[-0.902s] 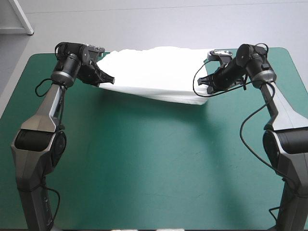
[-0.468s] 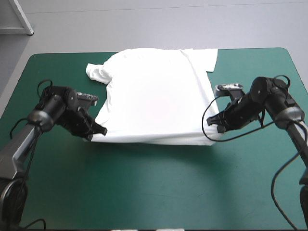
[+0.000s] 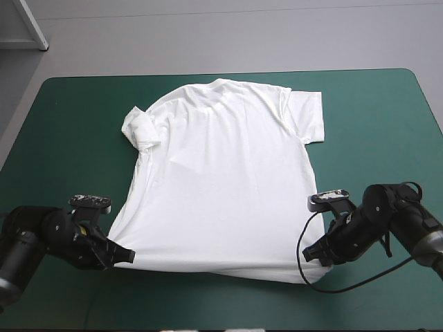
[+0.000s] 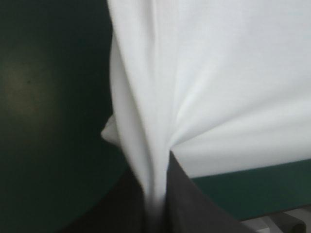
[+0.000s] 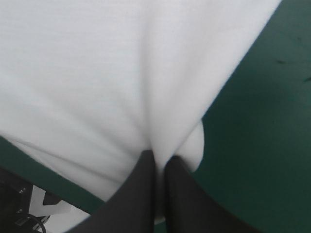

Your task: Fold the cloth

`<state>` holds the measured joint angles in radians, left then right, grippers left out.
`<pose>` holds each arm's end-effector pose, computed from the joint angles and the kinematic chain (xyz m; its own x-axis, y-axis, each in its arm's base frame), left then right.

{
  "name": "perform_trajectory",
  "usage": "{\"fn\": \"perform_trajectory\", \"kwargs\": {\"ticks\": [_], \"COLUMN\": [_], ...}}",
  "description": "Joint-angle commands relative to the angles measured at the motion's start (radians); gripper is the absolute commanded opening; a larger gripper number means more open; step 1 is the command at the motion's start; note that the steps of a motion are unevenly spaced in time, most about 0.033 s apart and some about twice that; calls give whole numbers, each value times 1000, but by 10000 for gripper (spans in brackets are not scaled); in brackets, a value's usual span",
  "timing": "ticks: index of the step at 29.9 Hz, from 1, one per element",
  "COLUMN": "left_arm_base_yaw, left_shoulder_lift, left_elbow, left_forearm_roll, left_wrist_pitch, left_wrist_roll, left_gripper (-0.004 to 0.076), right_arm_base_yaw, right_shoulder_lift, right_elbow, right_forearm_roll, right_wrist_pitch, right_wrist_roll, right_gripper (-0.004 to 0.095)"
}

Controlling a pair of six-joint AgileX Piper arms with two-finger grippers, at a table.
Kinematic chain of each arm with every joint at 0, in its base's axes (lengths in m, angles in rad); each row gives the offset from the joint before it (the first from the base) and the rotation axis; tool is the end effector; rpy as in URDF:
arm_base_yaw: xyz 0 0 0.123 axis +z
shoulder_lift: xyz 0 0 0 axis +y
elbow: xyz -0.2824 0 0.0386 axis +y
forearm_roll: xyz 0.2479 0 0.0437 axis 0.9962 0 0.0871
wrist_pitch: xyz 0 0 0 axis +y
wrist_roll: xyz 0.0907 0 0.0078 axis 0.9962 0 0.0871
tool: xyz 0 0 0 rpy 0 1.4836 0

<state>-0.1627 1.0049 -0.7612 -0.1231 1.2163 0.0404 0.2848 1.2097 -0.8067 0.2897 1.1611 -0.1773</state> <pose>0.1465 -0.0347 0.2760 -0.9675 0.1563 -0.1988 0.1811 0.9769 -0.1133 0.1766 0.0766 0.2565 -0.9346 -0.3330 -0.1246 -0.3545 0.9000 0.2535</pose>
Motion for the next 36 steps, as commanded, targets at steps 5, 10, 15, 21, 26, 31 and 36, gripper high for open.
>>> {"fn": "perform_trajectory", "kwargs": {"ticks": [5,10,15,21,26,31,36], "left_arm_base_yaw": [3,3,3,3,3,3,3], "left_shoulder_lift": [-145,-155,-153,-147,-42,129,306], "left_elbow": [-12,-12,-12,-12,-53,-143,-224], "left_forearm_roll": [32,-22,-53,-55,-14,3,3], "left_wrist_pitch": [69,69,62,-105,-204,-293,-436], "left_wrist_roll": [82,83,83,71,50,53,56], "left_gripper": [53,323,557,548,524,525,524], "right_arm_base_yaw": [0,0,0,0,0,0,0], "right_shoulder_lift": [-72,-91,-113,-131,-134,-151,-153], "right_elbow": [27,27,27,27,27,27,27], "right_forearm_roll": [-50,7,39,43,43,39,39], "right_wrist_pitch": [-8,-35,-79,-130,-134,-134,-134], "right_wrist_roll": [-40,-68,-85,-81,-63,-36,-36], "right_gripper": [17,294,627,676,675,675,675]}}
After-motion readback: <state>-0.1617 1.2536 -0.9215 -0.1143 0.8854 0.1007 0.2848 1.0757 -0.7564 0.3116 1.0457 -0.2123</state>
